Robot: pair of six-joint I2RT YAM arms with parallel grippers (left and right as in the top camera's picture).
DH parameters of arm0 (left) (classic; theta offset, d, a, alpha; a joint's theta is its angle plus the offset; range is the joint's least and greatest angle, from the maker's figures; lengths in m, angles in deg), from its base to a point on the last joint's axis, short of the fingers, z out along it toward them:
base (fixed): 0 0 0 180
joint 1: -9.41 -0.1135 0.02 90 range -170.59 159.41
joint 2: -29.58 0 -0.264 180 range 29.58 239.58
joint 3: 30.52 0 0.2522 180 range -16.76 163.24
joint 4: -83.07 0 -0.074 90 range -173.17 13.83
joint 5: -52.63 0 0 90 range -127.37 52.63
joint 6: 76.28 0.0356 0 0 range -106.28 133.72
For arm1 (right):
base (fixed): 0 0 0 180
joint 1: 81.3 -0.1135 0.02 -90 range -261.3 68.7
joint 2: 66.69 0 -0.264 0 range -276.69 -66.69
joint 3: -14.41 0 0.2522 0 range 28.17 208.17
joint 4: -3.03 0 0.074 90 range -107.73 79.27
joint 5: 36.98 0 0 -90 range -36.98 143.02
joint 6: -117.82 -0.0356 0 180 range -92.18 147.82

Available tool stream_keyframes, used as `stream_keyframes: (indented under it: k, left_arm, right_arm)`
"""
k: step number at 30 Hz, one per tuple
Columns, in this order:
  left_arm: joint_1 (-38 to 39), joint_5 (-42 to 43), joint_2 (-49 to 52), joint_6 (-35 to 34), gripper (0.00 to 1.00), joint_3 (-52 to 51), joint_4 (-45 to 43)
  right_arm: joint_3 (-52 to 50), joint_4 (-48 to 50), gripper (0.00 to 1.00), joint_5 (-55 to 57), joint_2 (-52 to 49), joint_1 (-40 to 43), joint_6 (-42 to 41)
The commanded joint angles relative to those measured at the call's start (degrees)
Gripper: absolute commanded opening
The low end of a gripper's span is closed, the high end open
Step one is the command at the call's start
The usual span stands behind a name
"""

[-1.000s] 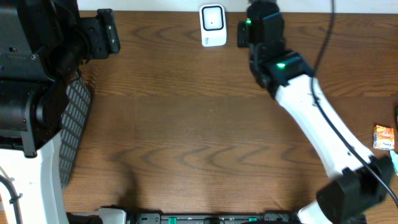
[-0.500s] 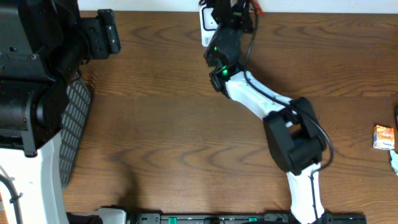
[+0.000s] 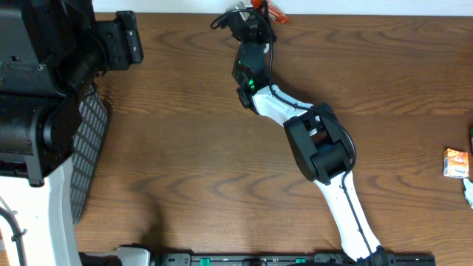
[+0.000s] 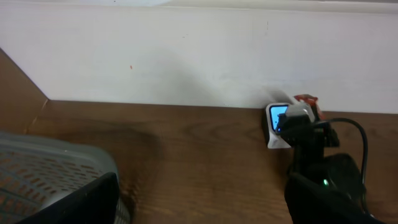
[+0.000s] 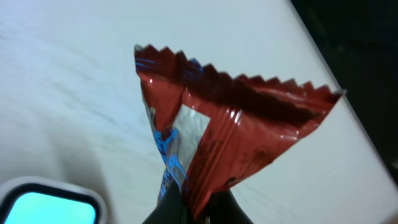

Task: Scan the item barcode
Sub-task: 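Hold the chocolate bar's barcode against the scanner face with the right gripper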

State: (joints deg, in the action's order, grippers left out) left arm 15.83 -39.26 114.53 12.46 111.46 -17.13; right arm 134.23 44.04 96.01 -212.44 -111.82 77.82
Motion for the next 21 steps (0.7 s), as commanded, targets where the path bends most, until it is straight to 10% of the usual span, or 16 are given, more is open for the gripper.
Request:
stream_keyframes:
  k: [1,21]
  left_arm:
    - [-0.3,-0.7,-0.4,0.8,0.85,-0.1,0.0]
    - [-0.3,-0.7,-0.4,0.8,0.85,-0.1,0.0]
  right_arm:
    - [3.5,-3.2,0.02,-6.5,-0.6,1.2,-5.9]
    - [4.2,-2.0,0.01,-10.5,-6.6,-0.6,1.6]
